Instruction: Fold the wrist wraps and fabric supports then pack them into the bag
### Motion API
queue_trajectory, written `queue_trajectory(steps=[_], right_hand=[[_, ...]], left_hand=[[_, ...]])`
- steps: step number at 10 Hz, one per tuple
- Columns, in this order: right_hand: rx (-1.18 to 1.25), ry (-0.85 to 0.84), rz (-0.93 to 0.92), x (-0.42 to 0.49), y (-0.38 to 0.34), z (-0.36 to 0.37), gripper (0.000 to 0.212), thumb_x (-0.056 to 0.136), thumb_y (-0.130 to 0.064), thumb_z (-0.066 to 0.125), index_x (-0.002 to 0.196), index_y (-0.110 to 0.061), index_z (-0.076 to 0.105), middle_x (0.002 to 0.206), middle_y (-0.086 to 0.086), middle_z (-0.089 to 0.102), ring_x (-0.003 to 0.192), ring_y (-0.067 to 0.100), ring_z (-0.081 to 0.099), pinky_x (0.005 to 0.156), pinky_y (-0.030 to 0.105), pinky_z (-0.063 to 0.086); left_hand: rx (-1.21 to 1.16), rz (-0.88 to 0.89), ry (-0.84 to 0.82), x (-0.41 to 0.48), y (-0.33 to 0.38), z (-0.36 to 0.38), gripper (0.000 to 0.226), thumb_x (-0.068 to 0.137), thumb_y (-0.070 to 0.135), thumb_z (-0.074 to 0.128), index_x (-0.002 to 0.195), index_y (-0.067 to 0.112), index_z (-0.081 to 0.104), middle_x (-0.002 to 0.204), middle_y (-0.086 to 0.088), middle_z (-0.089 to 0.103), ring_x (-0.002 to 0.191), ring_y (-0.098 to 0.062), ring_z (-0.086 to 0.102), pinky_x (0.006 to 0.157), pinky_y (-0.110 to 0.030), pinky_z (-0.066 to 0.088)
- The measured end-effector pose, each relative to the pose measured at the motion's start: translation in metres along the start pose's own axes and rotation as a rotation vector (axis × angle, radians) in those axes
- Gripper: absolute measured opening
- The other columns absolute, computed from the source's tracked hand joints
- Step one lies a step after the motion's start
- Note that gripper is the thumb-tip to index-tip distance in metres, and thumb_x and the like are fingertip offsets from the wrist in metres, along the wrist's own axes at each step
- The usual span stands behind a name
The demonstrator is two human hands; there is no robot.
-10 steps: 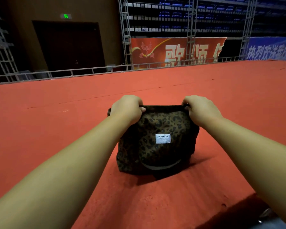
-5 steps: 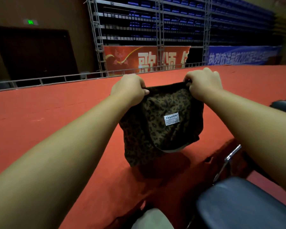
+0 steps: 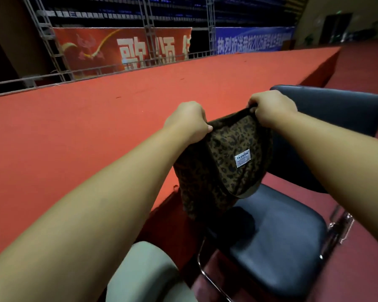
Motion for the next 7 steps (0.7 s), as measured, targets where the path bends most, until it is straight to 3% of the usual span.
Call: queue_trajectory(steps=[2,4,6,7], right_hand=[[-0.003,-0.098,0.104,-0.019,0.069,0.055,0.026,0.102,-0.021,0.06,0.109,-0.04,0.076,0.119,0.004,0.066,0.1,0.033,0.062,0.076,0.037,0.049],[-0.056,-0.229,0.139,-0.039,0.109,0.118,0.03,0.099,-0.014,0.057,0.1,-0.039,0.073,0.111,0.003,0.063,0.093,0.03,0.062,0.071,0.036,0.052],[-0.116,-0.274,0.079,-0.047,0.115,0.159,0.033,0.096,-0.008,0.051,0.117,-0.025,0.069,0.119,0.008,0.064,0.101,0.031,0.06,0.077,0.04,0.05],[-0.158,-0.303,0.089,-0.044,0.11,0.16,0.029,0.096,-0.017,0.057,0.119,-0.027,0.072,0.113,0.003,0.062,0.103,0.03,0.061,0.08,0.043,0.054]], left_hand=[[-0.009,0.013,-0.145,-0.001,0.034,0.099,0.027,0.092,0.041,0.081,0.102,0.017,0.08,0.102,-0.006,0.073,0.097,-0.033,0.071,0.082,-0.037,0.058],[-0.015,0.003,-0.244,-0.011,0.038,0.181,0.025,0.092,0.038,0.082,0.105,0.017,0.078,0.106,-0.004,0.072,0.097,-0.031,0.071,0.086,-0.041,0.061],[0.016,-0.015,-0.24,-0.011,0.029,0.208,0.006,0.092,0.027,0.074,0.093,0.021,0.076,0.092,0.002,0.069,0.086,-0.026,0.069,0.068,-0.035,0.053],[0.032,-0.031,-0.285,-0.009,0.022,0.206,0.016,0.087,0.035,0.075,0.098,0.023,0.079,0.098,0.003,0.073,0.09,-0.025,0.071,0.074,-0.036,0.057]])
Point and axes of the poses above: each hand's wrist, its own x-axis towards the middle knuckle, its own z-axis out of the palm, y = z × x, the point moved 5 cm from there along x, towards the middle knuckle
